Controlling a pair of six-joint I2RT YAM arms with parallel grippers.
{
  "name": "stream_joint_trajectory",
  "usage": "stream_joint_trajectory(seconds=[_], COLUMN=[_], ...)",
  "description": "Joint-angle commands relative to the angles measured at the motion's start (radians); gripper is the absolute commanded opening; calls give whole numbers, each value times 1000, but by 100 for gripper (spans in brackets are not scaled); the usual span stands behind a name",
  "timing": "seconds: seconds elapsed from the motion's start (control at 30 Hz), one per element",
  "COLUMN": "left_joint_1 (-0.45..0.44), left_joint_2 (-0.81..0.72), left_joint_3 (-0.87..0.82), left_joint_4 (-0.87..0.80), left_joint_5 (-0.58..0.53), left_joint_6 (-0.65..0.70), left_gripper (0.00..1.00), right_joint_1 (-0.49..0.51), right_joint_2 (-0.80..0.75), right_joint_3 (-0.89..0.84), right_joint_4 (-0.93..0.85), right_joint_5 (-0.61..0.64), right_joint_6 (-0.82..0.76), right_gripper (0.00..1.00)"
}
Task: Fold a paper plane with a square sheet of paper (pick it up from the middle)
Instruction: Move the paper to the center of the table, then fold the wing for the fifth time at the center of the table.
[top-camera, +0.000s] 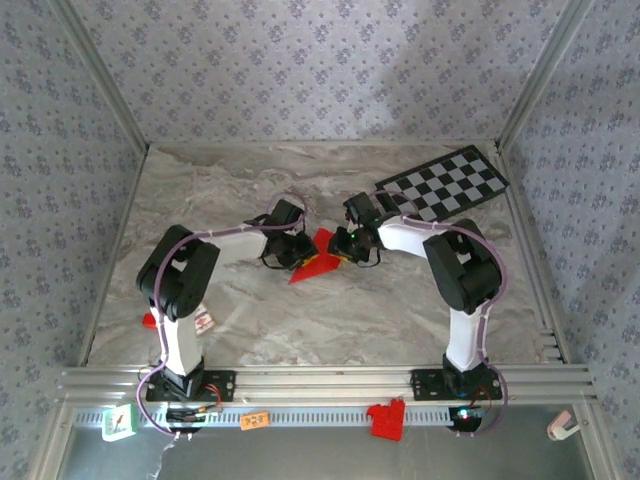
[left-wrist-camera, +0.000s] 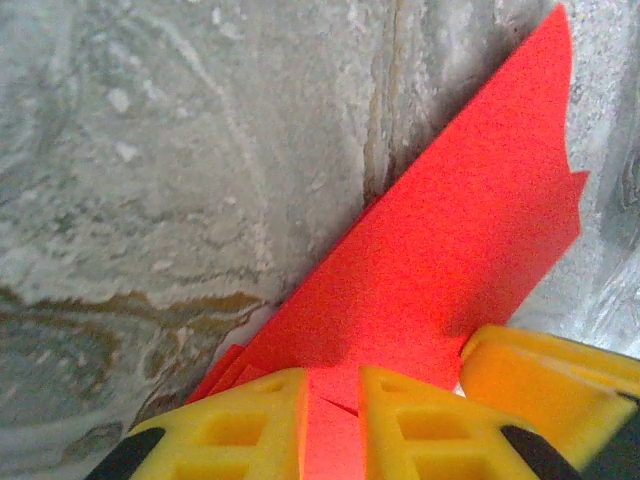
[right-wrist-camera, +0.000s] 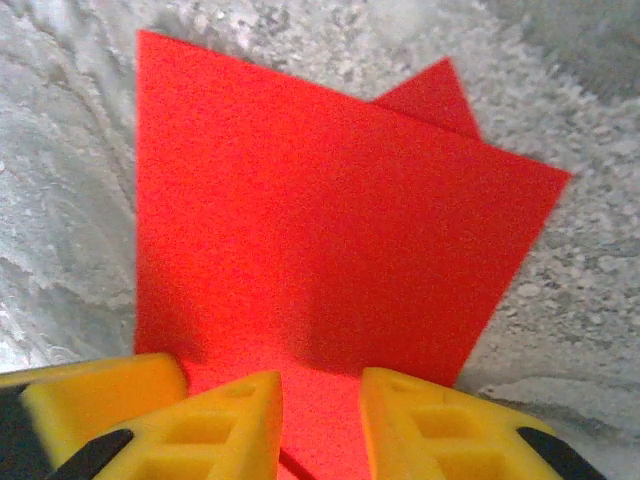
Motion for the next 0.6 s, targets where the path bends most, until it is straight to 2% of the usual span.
stream_joint_trajectory(seconds=[0.0,0.37,0.57], left_joint_1=[5,-1,0], left_joint_2=[-70,-145,-130], left_joint_3=[-19,-83,-84], left_joint_4=[-9,-54,-93], left_joint_5=[28,44,-11], left_joint_6=[2,74,107], left_gripper=[21,27,24], right_joint_1=[1,2,3], right_joint_2=[32,56,55], right_joint_3=[23,64,69], right_joint_4=[-70,-93,-99], right_joint_5=[24,19,17], right_joint_6=[-15,-27,-31], right_gripper=[30,30,30])
